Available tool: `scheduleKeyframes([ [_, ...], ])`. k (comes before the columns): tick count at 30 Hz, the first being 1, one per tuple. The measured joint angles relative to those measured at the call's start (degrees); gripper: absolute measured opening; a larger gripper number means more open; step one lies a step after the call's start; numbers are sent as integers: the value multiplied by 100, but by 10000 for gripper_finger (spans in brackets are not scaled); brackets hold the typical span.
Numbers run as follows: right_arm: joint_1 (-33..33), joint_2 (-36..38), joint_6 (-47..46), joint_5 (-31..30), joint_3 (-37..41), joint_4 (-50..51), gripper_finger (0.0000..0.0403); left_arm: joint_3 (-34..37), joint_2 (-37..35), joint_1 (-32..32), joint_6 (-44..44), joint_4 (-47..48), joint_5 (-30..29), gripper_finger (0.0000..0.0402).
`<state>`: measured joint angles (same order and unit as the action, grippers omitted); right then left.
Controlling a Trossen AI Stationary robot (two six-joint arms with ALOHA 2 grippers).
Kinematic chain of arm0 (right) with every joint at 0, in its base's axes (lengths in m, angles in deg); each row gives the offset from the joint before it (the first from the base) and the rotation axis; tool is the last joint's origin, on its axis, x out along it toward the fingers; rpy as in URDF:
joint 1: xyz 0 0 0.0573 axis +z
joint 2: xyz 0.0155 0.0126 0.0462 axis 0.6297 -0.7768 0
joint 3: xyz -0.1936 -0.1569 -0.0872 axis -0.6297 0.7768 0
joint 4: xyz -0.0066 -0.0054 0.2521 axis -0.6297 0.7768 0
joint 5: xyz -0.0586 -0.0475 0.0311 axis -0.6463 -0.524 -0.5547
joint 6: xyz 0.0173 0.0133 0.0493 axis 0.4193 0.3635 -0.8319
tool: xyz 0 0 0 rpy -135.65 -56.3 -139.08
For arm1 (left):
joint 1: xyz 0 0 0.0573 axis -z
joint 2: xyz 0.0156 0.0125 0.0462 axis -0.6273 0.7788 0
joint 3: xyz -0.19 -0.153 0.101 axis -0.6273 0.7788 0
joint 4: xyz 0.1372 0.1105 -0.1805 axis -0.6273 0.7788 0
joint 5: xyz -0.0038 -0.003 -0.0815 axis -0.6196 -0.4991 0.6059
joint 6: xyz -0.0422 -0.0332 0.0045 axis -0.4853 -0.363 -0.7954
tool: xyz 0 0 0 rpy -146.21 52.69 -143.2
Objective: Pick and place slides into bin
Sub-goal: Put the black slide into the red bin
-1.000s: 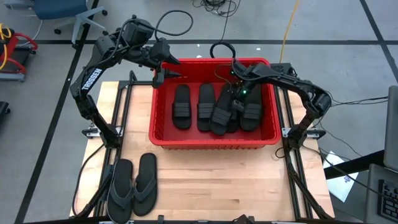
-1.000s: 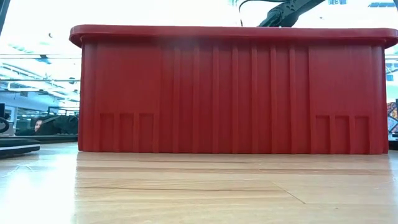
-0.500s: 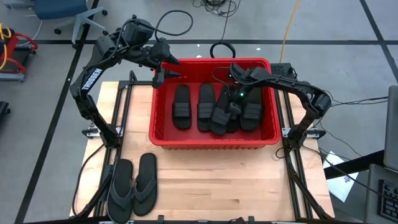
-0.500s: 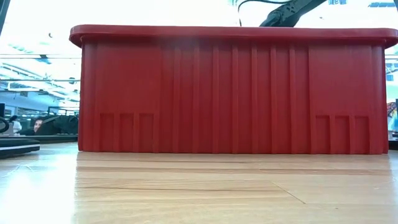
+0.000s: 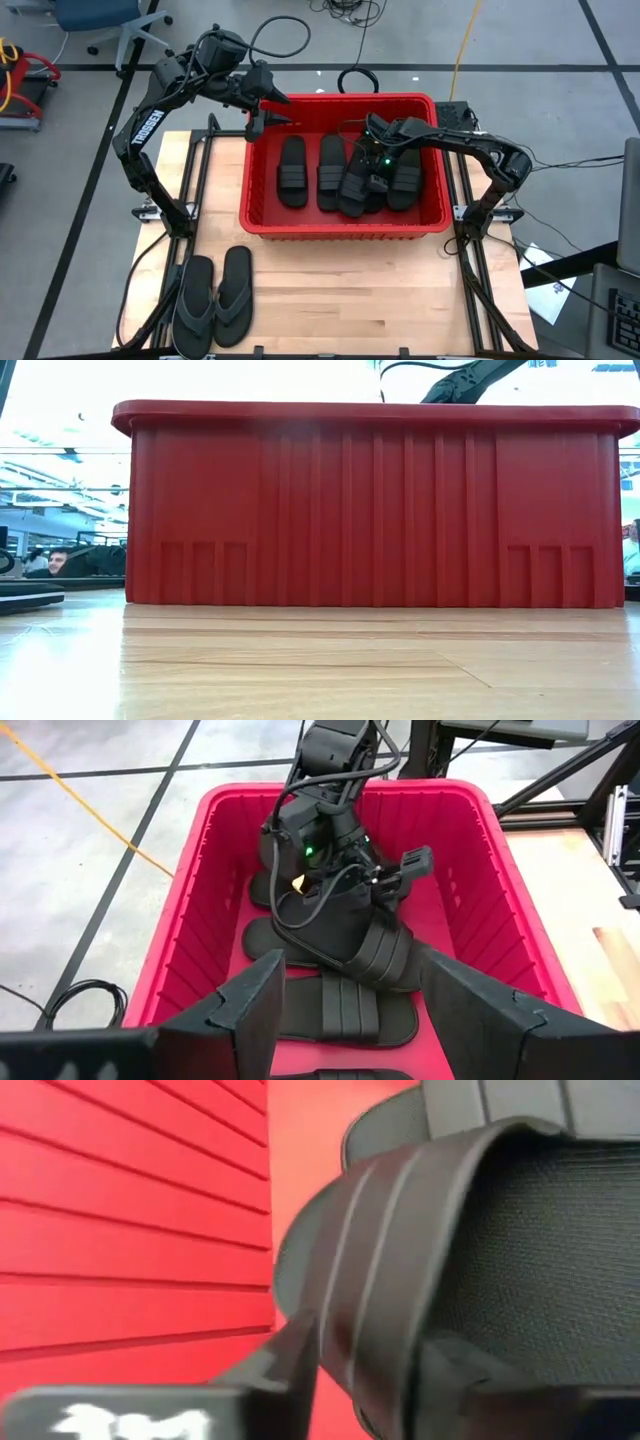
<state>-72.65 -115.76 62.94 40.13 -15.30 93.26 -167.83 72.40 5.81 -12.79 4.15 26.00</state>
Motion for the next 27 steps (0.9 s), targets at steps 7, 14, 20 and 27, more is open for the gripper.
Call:
scheduleKeyframes([
  [7, -324, 9, 636, 350, -411, 809, 9, 1, 0, 0, -5, -2, -57, 228],
  [14, -799, 19, 1523, 437, -1027, 2152, 4, 0, 0, 0, -24, -35, -57, 228],
  [20, -927, 4, 2415, -174, -1034, 2778, 3, 0, 0, 0, -186, -199, -55, 228],
  [27, -867, 2, 2699, -518, -1036, 2452, 2, 1, 0, 0, -241, -199, -55, 228],
])
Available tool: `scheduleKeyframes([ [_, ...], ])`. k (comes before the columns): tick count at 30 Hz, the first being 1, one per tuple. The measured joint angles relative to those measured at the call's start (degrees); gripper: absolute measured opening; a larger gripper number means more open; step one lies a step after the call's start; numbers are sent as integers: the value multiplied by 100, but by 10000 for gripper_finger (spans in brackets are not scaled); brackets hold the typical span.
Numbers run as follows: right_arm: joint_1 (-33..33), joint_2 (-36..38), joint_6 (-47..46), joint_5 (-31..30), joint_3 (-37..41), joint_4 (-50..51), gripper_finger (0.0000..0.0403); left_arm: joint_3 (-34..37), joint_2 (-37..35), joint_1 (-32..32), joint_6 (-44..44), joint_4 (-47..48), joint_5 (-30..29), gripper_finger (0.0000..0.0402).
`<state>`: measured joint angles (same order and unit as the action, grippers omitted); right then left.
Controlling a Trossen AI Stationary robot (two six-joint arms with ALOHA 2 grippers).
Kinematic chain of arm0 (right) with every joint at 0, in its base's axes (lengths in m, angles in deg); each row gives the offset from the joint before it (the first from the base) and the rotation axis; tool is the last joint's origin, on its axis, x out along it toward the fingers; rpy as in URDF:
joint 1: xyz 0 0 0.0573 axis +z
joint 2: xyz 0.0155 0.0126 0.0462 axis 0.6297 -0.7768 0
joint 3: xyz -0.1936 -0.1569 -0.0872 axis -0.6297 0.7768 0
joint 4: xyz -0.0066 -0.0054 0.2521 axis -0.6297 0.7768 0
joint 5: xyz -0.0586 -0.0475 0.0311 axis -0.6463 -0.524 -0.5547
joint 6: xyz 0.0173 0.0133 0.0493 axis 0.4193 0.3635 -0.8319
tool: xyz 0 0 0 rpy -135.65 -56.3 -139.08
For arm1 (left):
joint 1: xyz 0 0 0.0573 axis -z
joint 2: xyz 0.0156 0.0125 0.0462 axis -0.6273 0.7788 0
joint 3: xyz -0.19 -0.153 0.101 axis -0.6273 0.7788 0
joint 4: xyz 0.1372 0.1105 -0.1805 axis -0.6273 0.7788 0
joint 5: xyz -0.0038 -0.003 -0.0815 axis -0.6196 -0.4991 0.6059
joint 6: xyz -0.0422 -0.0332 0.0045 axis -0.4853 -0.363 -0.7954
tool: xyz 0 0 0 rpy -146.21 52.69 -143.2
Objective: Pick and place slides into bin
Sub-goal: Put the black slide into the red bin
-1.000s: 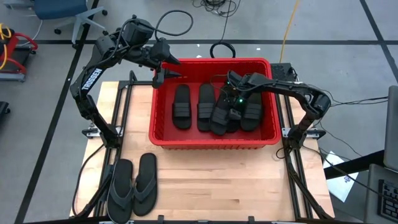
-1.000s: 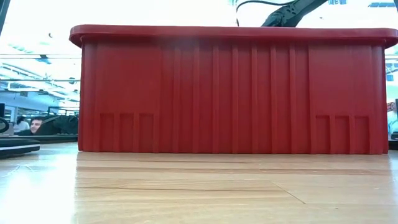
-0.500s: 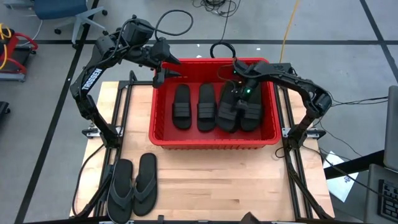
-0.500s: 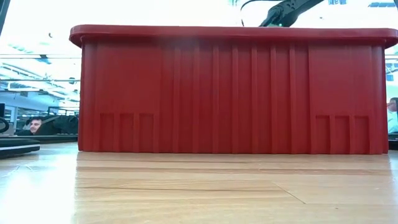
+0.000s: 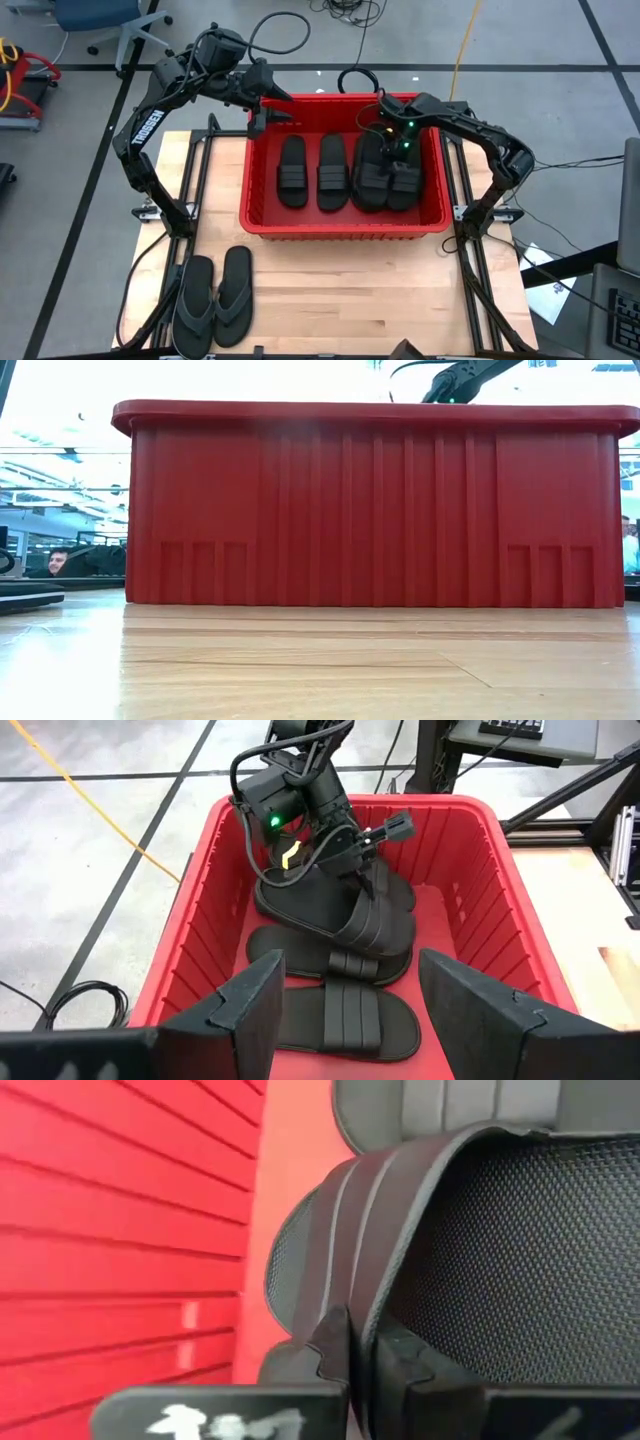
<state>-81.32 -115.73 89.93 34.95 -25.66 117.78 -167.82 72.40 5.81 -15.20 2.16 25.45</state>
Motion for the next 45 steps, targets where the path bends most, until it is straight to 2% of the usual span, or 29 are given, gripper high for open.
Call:
scheduleKeyframes([
  [4, 42, -61, 330, -105, -2, -148, 1, 1, 0, 0, -6, 0, 0, 228],
  [15, 31, -660, 349, -75, -20, -22, 6, 0, 0, 0, -87, 2, -9, 228],
  [21, 49, -549, 168, -447, -8, -137, 19, 1, 0, 0, -126, 5, -22, 228],
  [25, 45, -451, 51, -564, -2, -176, 47, 0, 0, 0, -124, 7, -26, 228],
  [31, 50, -429, -177, -972, -4, -234, 118, 1, 0, 0, -59, 9, -24, 228],
  [37, 49, -429, -418, -1053, -68, -315, 180, 0, 0, 0, -17, 9, -16, 228],
  [45, 140, -433, -452, -1391, -700, -264, 223, 1, 0, 0, 62, 9, 22, 228],
])
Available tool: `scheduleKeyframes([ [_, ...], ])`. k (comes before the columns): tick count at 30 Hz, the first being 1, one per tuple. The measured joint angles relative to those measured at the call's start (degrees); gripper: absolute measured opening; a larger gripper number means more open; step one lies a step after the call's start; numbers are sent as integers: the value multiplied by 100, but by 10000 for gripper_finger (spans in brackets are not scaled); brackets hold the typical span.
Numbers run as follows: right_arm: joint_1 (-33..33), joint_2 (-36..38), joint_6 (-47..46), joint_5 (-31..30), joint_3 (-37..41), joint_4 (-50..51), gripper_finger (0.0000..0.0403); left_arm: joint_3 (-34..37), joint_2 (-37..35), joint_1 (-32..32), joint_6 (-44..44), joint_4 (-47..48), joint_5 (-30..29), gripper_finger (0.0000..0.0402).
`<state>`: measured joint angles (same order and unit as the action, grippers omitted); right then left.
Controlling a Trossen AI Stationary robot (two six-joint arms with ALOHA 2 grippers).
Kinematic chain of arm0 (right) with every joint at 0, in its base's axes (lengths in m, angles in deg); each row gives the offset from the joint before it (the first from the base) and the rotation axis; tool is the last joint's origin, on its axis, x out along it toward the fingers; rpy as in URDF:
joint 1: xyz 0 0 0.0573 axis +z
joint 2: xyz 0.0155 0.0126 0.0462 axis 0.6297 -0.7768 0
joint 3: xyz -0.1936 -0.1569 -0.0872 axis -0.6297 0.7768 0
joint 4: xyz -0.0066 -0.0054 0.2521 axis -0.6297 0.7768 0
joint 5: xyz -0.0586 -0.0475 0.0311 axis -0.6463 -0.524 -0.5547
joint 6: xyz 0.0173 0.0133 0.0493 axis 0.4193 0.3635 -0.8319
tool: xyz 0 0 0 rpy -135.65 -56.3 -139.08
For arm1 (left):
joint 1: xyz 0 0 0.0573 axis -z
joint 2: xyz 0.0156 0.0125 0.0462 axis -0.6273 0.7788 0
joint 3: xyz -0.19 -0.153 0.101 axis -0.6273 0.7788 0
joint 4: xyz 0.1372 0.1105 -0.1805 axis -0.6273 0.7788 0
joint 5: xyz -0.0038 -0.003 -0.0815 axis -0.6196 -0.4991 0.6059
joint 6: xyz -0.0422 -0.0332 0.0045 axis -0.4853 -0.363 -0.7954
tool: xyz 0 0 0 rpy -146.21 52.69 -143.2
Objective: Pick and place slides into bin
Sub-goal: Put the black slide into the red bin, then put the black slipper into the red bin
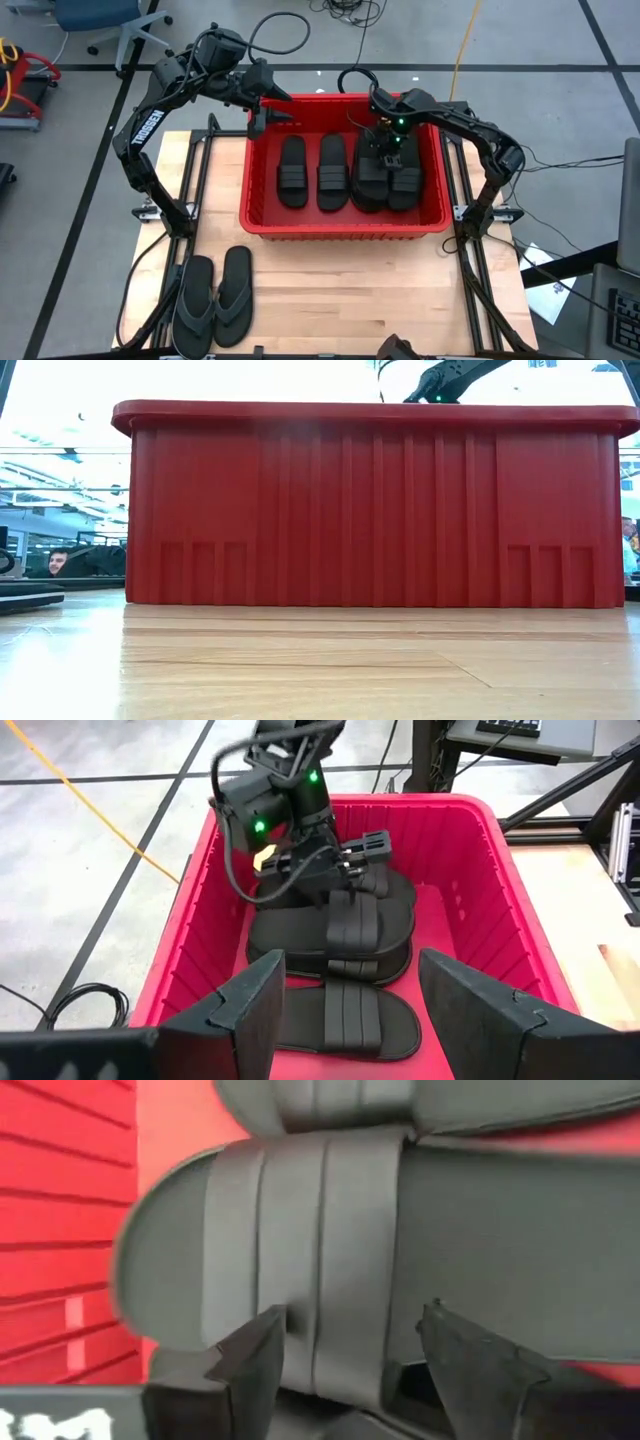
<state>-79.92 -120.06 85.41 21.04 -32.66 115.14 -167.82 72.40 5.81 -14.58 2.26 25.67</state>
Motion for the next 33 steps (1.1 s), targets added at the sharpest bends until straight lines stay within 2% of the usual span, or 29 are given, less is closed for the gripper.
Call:
scheduleKeyframes([
  [14, 91, 89, -248, 84, -174, 221, 225, -2, 0, 0, 0, -1, 11, 228],
  [20, 101, 706, -588, 83, -174, -194, 228, 0, 0, 0, -60, -1, 9, 228],
  [24, 104, 1270, -812, 81, -177, -945, 219, 0, 0, 1, -54, -5, 6, 228],
  [28, 171, 1791, -1783, 110, -177, -2209, 187, 1, 0, 68, 31, -33, -136, 227],
  [30, 261, 2060, -2294, 195, -179, -2904, 152, 1, -15, 138, 151, -112, -269, 227],
  [33, 501, 2378, -2980, 277, -179, -3943, 77, 5, -100, 268, 162, -527, -489, 207],
])
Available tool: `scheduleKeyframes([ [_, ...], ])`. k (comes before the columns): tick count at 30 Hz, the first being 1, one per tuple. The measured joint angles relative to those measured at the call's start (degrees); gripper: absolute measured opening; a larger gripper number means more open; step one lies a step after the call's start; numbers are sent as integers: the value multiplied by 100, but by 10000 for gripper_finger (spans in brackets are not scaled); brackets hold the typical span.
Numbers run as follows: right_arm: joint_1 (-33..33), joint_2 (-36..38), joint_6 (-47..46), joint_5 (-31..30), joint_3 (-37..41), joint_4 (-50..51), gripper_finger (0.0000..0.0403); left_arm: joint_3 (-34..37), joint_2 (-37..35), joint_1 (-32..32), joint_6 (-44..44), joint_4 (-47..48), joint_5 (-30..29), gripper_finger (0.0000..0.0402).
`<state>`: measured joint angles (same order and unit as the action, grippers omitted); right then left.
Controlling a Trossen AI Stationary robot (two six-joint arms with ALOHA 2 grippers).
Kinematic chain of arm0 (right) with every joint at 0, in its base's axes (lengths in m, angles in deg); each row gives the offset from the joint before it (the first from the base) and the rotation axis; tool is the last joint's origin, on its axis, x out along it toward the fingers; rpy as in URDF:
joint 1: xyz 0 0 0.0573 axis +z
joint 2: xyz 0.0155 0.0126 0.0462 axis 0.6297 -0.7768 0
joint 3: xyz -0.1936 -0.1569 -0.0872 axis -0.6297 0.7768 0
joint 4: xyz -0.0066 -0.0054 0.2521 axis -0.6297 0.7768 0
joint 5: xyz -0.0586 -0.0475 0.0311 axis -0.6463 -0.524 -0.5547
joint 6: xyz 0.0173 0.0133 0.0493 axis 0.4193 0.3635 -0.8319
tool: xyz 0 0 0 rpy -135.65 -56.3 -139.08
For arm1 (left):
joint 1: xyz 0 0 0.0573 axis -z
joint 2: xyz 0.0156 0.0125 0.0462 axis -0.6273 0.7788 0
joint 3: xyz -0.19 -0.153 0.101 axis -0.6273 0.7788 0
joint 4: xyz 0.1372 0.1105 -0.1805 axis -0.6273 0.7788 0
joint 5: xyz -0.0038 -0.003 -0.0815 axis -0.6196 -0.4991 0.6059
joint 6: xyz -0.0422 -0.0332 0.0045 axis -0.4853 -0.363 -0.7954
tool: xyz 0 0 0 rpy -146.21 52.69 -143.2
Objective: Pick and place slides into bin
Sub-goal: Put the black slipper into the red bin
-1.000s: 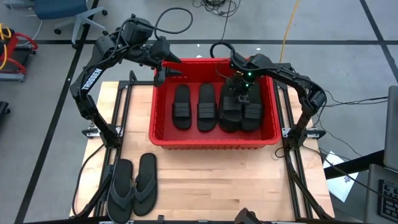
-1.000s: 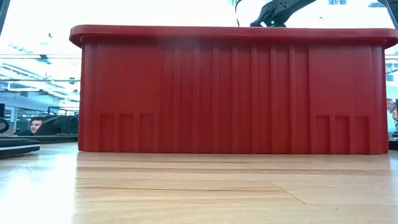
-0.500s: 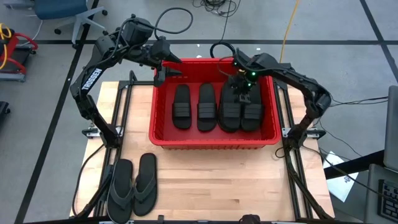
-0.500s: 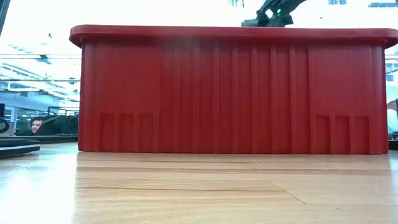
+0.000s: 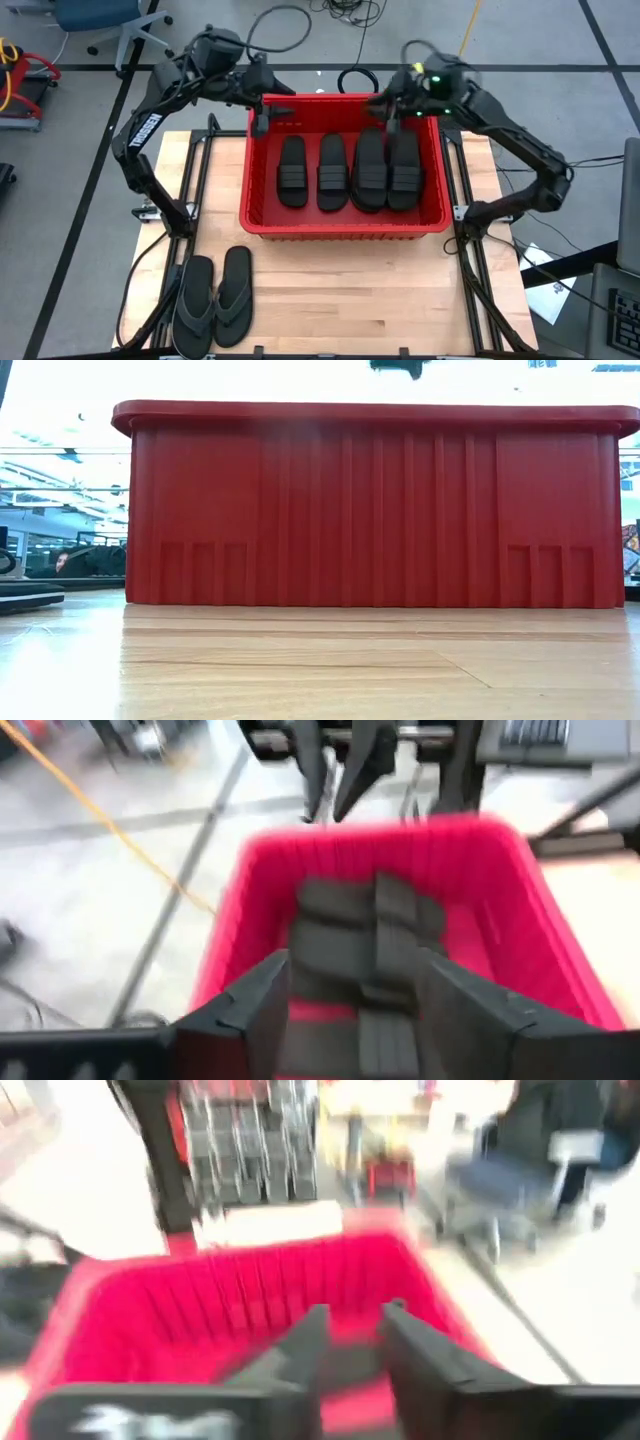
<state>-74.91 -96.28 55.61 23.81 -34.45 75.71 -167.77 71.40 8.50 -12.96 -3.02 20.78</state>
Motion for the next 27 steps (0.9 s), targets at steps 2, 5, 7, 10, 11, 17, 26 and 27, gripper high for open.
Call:
scheduleKeyframes([
  [2, 249, 151, -157, -3, -4, -517, 25, 0, -86, 110, -61, -428, 6, 175],
  [5, 734, 299, -266, -216, -4, -961, 11, -2, -191, 309, -268, -1107, 162, 106],
  [7, 1093, 336, -416, -478, -4, -1078, 7, -7, -197, 455, -358, -1421, 221, 53],
  [10, 1592, 334, -449, -487, 108, -1167, 2, -5, -176, 523, -605, -1534, 651, 11],
  [11, 1730, 336, -506, -467, 198, -1227, 2, -1, -172, 522, -690, -1520, 820, 10],
  [17, 1906, 785, -1177, -362, 1486, -2244, 1, 590, -324, 814, -969, -1843, 1360, 1],
  [26, 1688, 2213, -2392, -258, 3717, -3688, 0, 3381, -1564, 766, -2313, -4915, 1090, 0],
  [27, 1720, 2363, -2448, -347, 3824, -3596, 0, 3729, -1776, 729, -2370, -5047, 1012, 0],
])
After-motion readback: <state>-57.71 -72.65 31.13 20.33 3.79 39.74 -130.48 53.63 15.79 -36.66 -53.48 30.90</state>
